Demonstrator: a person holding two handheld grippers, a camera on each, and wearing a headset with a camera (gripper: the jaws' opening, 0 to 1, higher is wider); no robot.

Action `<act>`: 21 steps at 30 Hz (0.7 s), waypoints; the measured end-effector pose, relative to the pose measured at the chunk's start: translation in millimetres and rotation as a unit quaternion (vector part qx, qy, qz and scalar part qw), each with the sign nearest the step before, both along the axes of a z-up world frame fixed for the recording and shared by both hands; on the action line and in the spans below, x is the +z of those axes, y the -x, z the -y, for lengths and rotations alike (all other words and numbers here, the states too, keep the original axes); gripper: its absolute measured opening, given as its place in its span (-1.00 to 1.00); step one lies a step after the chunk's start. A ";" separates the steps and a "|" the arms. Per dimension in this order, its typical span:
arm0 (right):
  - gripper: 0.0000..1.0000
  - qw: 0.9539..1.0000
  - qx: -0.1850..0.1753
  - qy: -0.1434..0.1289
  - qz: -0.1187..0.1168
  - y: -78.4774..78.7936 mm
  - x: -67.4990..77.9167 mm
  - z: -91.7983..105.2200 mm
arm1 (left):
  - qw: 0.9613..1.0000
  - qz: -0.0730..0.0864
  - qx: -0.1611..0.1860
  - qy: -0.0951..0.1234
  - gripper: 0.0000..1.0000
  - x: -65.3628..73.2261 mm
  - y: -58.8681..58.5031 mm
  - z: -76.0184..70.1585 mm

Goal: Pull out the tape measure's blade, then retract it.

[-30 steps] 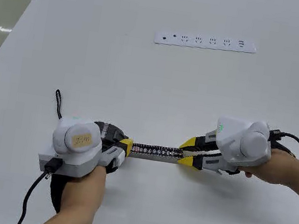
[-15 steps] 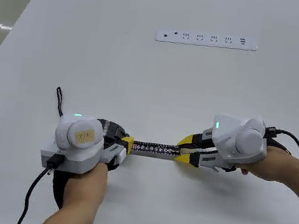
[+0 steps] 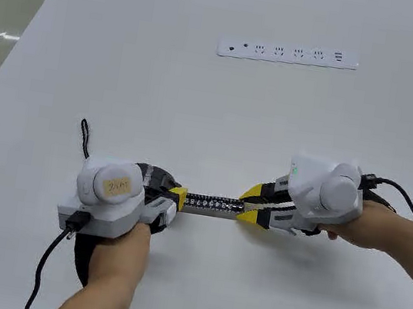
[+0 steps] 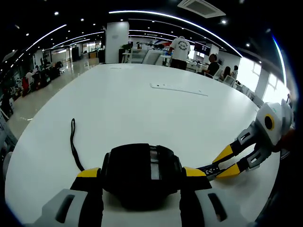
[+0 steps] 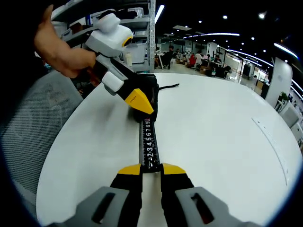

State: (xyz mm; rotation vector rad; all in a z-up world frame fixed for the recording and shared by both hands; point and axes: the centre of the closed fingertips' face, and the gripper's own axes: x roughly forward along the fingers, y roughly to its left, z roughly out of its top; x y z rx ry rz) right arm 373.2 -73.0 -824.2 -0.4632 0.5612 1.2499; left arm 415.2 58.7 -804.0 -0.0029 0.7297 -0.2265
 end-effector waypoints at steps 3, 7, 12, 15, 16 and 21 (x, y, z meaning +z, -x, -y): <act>-0.73 1.000 0.000 -0.001 0.000 -0.1 0.3 -3.1 | 1.000 0.000 0.000 0.001 0.25 0.1 0.1 0.2; -0.73 1.000 0.000 -0.003 -0.001 -0.6 0.4 -7.5 | 1.000 0.000 0.001 0.002 0.25 0.4 0.4 0.3; -0.73 1.000 0.001 -0.007 -0.001 -2.0 0.7 -14.9 | 1.000 -0.001 0.001 0.003 0.25 0.4 0.6 0.3; -0.73 1.000 0.002 -0.007 -0.001 -2.6 0.8 -17.8 | 1.000 -0.001 0.002 0.004 0.25 0.4 0.4 0.1; -0.73 1.000 0.003 -0.007 0.000 -3.4 0.8 -18.9 | 1.000 -0.001 0.002 0.004 0.25 0.5 0.3 0.0; -0.73 1.000 0.003 -0.008 0.000 -5.4 1.1 -23.5 | 1.000 -0.002 0.003 0.006 0.25 1.0 -0.4 -0.2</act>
